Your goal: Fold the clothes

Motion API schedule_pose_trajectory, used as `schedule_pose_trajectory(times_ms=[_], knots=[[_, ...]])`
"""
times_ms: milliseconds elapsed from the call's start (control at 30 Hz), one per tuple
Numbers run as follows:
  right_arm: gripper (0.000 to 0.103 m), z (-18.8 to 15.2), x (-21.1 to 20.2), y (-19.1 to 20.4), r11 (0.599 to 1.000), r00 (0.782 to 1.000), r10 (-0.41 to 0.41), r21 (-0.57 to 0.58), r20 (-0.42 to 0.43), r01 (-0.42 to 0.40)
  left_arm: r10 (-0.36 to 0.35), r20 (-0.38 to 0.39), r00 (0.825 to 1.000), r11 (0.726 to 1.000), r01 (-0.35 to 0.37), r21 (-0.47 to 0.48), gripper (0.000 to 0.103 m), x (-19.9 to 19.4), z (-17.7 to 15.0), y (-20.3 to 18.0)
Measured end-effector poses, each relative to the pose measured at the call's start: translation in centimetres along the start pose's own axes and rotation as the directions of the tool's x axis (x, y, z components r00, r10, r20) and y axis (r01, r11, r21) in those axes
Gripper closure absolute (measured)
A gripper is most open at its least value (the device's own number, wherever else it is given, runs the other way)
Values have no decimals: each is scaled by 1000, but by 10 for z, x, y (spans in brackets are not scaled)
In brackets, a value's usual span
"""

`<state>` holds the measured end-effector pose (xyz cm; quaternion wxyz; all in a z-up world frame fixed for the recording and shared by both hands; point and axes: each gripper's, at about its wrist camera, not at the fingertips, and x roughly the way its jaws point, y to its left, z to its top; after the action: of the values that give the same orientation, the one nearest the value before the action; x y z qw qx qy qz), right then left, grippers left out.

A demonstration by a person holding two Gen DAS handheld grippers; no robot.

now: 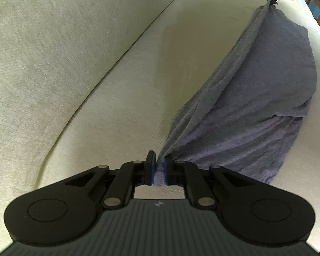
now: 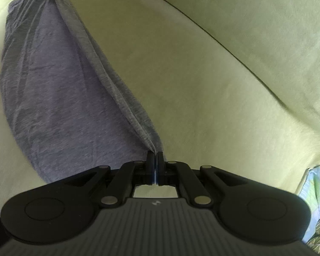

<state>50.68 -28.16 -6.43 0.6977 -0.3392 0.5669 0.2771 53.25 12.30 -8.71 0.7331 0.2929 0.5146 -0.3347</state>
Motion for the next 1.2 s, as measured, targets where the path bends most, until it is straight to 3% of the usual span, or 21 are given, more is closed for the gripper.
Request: schedule_pose_trajectory(times_ms=[167, 300, 567, 700, 967, 1100, 1200], knots=[[103, -4, 0, 0, 999, 1000, 12, 53, 10, -12, 2, -4, 1000, 1000, -2, -21, 89, 2, 0, 1], [89, -10, -4, -3, 992, 1000, -9, 123, 27, 5, 34, -9, 999, 996, -34, -83, 70, 3, 0, 5], [84, -37, -26, -2, 970, 998, -52, 240, 41, 41, 122, -2, 993, 986, -122, -110, 70, -14, -7, -2], [78, -66, -38, 3, 937, 999, -12, 350, 51, -7, 160, 15, 987, 978, -156, -141, 70, -28, 0, -12], [78, -110, -57, 13, 874, 990, 125, 464, 70, -143, 165, 47, 985, 956, -149, -251, 68, -70, 20, -97], [78, -122, -66, 5, 840, 977, 186, 499, 105, -214, 140, 41, 989, 943, -120, -311, 68, -78, 38, -152], [78, -126, -65, -11, 836, 971, 206, 493, 123, -240, 123, 57, 991, 931, -95, -353, 64, -93, 50, -180]])
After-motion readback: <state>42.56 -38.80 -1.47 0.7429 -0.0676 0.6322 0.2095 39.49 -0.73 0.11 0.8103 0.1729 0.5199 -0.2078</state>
